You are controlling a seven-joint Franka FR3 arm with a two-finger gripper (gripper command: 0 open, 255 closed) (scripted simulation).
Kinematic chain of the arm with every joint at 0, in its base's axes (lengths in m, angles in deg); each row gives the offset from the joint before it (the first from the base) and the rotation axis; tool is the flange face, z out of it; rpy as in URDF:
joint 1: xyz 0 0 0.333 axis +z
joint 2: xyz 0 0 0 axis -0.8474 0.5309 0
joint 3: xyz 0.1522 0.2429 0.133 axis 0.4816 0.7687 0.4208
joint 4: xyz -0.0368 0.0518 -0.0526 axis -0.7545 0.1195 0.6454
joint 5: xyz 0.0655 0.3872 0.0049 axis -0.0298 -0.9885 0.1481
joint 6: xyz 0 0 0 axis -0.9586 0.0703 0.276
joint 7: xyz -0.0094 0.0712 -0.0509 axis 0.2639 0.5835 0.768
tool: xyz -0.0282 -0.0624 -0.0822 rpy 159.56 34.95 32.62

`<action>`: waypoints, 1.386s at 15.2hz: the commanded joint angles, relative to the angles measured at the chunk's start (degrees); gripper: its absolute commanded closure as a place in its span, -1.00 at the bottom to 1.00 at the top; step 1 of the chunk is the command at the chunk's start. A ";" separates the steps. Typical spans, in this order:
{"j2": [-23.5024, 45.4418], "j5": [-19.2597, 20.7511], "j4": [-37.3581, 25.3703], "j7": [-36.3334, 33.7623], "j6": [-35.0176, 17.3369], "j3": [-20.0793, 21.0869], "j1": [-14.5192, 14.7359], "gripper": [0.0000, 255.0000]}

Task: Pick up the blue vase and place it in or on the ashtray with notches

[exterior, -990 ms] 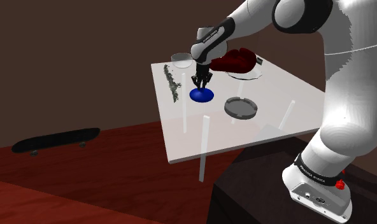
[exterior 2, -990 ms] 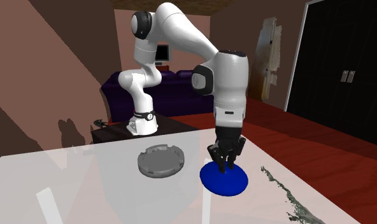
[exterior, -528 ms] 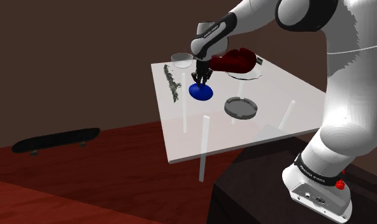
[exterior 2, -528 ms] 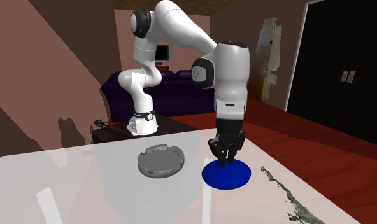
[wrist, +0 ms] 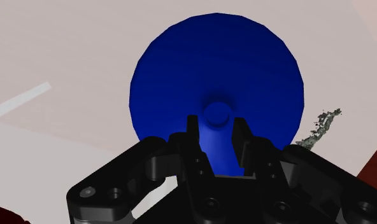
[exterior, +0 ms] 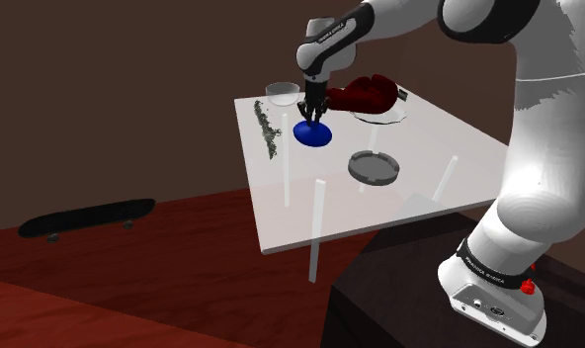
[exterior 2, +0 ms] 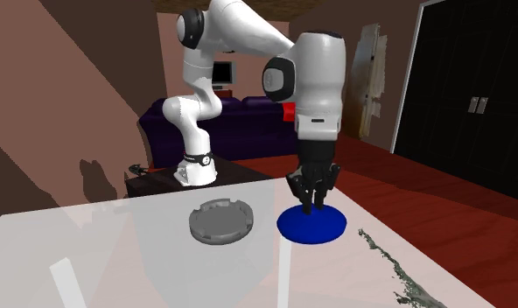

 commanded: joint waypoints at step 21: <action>-30.54 3.86 29.56 6.73 0.79 -4.34 -4.12 1.00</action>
